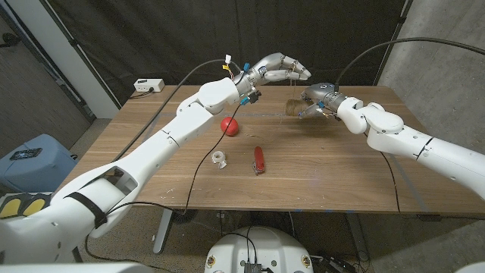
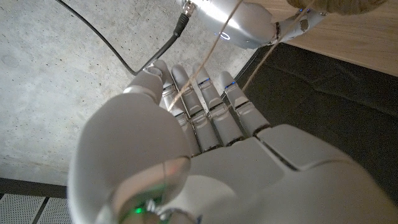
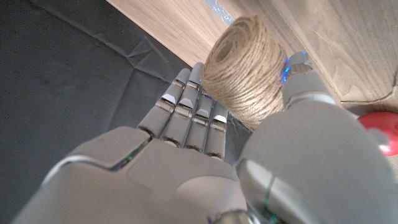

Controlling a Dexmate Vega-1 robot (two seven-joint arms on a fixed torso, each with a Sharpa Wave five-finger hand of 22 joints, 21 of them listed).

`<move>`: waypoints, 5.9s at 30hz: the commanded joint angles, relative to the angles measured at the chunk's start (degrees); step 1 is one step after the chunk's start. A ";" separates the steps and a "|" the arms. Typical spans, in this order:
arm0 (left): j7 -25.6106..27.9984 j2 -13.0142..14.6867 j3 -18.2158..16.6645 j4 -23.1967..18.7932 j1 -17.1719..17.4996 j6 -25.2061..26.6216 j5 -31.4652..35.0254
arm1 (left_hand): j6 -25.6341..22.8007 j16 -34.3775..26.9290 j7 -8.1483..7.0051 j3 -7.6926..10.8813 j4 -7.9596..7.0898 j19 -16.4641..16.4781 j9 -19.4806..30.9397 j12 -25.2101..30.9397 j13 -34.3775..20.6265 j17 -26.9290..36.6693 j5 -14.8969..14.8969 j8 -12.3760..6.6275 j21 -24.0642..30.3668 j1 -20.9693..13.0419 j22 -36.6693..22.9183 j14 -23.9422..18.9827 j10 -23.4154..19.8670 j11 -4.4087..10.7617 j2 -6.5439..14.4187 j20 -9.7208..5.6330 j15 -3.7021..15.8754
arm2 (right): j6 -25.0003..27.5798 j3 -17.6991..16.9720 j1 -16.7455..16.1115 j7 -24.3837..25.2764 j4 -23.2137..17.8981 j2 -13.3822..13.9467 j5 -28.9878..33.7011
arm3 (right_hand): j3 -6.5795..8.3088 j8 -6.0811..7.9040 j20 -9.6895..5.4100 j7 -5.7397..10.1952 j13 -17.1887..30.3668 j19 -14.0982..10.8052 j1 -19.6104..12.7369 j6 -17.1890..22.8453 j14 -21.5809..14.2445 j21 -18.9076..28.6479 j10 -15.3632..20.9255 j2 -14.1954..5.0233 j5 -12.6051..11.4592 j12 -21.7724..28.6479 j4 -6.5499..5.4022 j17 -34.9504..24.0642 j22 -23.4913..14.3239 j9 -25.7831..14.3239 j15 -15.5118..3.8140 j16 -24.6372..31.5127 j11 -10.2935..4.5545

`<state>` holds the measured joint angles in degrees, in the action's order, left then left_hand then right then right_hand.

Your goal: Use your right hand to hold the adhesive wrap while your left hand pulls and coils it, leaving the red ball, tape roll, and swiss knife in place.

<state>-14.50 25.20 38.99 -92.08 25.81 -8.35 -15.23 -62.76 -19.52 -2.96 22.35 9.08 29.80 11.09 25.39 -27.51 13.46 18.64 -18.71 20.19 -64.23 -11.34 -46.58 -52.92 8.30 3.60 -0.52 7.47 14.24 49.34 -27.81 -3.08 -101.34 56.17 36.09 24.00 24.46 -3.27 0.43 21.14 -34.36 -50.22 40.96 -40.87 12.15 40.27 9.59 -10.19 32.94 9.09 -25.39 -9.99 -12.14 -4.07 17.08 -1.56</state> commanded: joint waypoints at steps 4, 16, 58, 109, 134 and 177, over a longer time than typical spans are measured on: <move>0.99 -1.28 -0.36 2.94 -1.55 -1.16 1.11 | -0.51 -0.27 0.13 -0.04 0.02 0.37 0.26 -0.10 -0.33 0.28 0.26 -0.36 0.37 -0.24 -0.11 -0.10 -0.49 0.24 0.65 0.00 0.84 | -1.14 0.24 -0.88 0.43 -1.17 0.65 0.67 | -0.26 0.52 -2.04 6.29 0.18 -0.39 -6.89 7.27 -0.45 0.13 7.69 -7.10 -0.26 0.28 -0.05 -0.20 -0.33 -0.12 -8.76 -0.08 -6.79; 0.78 -2.01 -0.28 5.20 -2.95 -1.71 1.47 | -0.62 -0.24 0.11 -0.11 0.11 0.29 0.25 -0.15 -0.63 0.43 0.27 -0.30 0.46 -0.36 -0.11 -0.04 -0.65 0.33 0.61 0.02 1.09 | -2.60 0.37 -1.13 0.74 -2.02 0.73 1.15 | -0.40 0.54 -2.12 6.39 0.19 -0.47 -6.99 7.52 -0.65 0.13 7.74 -7.11 -0.22 0.21 -0.05 -0.31 -0.33 -0.13 -8.75 -0.12 -6.76; 1.78 -3.58 -0.40 10.27 -5.29 -2.06 2.53 | -0.66 0.18 -0.58 -0.19 0.18 -0.08 0.26 -0.60 -1.62 0.64 0.42 -0.05 0.73 -0.61 -0.09 0.17 -0.41 0.80 0.49 0.07 1.14 | -4.86 -2.20 -5.20 2.59 -8.49 4.94 1.20 | -0.47 0.33 -2.21 6.41 0.34 -0.46 -7.21 7.58 -0.84 0.05 7.71 -7.25 -0.23 -0.09 -0.08 -0.29 -0.33 -0.16 -8.72 -0.86 -6.86; 3.44 -3.61 0.07 13.06 -6.68 -0.82 4.39 | -0.52 0.79 -0.51 -0.25 0.10 -0.51 0.31 -1.46 -2.04 0.87 0.65 0.22 1.07 -0.68 -0.07 0.47 -0.37 1.00 0.55 0.13 1.23 | -1.94 -8.28 -12.34 5.70 -17.26 14.45 1.29 | -0.78 0.24 -2.16 6.53 0.25 -0.56 -7.38 8.01 -1.32 0.02 8.03 -7.36 -0.18 -0.52 -0.13 -0.59 -0.33 -0.19 -8.74 -1.33 -6.82; 2.71 -5.09 0.38 19.05 -8.43 -3.32 4.27 | -0.42 0.96 -0.60 -0.28 0.08 -0.59 0.32 -1.73 -2.19 0.96 0.73 0.34 1.25 -0.73 -0.06 0.43 -0.55 1.04 0.58 0.09 1.23 | -2.89 -10.82 -14.54 8.69 -21.10 16.20 -0.17 | -0.88 0.24 -2.19 6.54 0.38 -0.61 -7.53 8.26 -1.54 0.00 8.31 -7.48 -0.18 -0.57 -0.13 -0.75 -0.33 -0.22 -8.74 -1.54 -6.80; 2.51 -7.74 1.05 26.65 -11.17 -5.80 4.92 | -0.38 1.39 -0.67 -0.17 0.11 -0.80 0.35 -2.22 -2.60 1.02 0.98 0.46 1.53 -0.92 -0.04 0.32 -0.64 1.10 0.68 -0.01 1.24 | -8.71 -13.92 -16.54 13.19 -24.08 18.81 -2.61 | -1.09 0.26 -2.28 6.63 0.46 -0.71 -7.86 8.64 -2.06 0.01 8.69 -7.65 -0.17 -0.79 -0.06 -1.04 -0.34 -0.29 -8.87 -1.83 -6.90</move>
<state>-12.17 17.99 39.98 -66.74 15.16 -13.79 -10.48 -62.91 -18.19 -3.39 22.19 9.25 29.26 11.32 23.22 -29.90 14.23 19.29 -17.86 21.52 -64.80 -11.18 -46.06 -53.20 9.00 4.14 -0.62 8.60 7.21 35.77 -44.03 9.95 -125.07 74.22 33.74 23.13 24.41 -3.27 0.17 21.42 -34.35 -50.47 42.38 -42.14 12.15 41.55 9.84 -10.05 32.06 9.01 -26.17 -9.99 -12.09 -4.32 15.25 -1.39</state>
